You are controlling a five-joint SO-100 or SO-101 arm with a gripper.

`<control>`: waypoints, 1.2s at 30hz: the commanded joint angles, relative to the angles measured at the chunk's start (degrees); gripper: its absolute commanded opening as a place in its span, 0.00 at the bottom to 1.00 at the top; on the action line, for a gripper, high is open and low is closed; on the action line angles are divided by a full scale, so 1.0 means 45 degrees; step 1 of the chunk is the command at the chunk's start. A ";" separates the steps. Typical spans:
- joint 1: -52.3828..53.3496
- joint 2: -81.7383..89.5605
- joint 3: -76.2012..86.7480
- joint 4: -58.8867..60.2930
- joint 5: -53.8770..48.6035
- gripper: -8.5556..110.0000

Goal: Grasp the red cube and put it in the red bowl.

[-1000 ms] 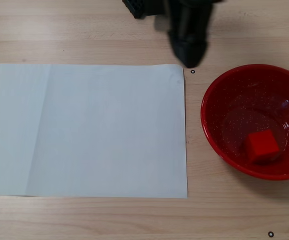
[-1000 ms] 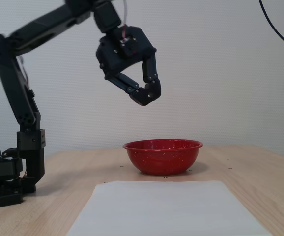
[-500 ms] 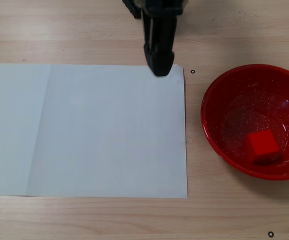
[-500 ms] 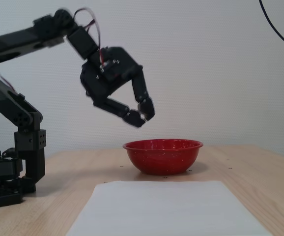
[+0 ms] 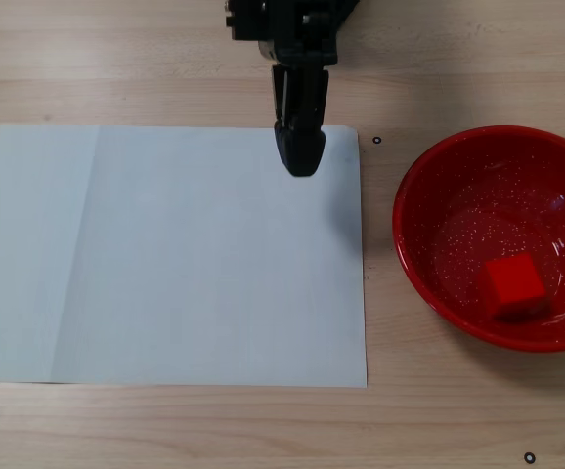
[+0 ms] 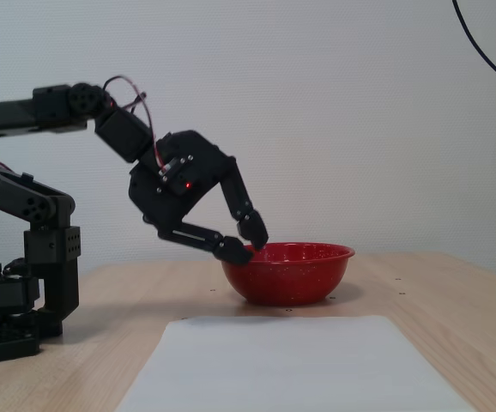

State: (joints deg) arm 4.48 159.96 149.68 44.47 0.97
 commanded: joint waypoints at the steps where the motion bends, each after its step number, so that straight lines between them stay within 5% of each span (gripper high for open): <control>1: -0.0098 0.1035 -0.0039 -0.0957 -0.0137 0.07; 16: 0.0488 0.4902 0.6250 -0.5879 -0.0137 0.07; 36: 0.0566 0.6191 0.6250 -0.0234 -0.1602 0.07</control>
State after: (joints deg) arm 7.47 185.89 177.54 42.98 -5.27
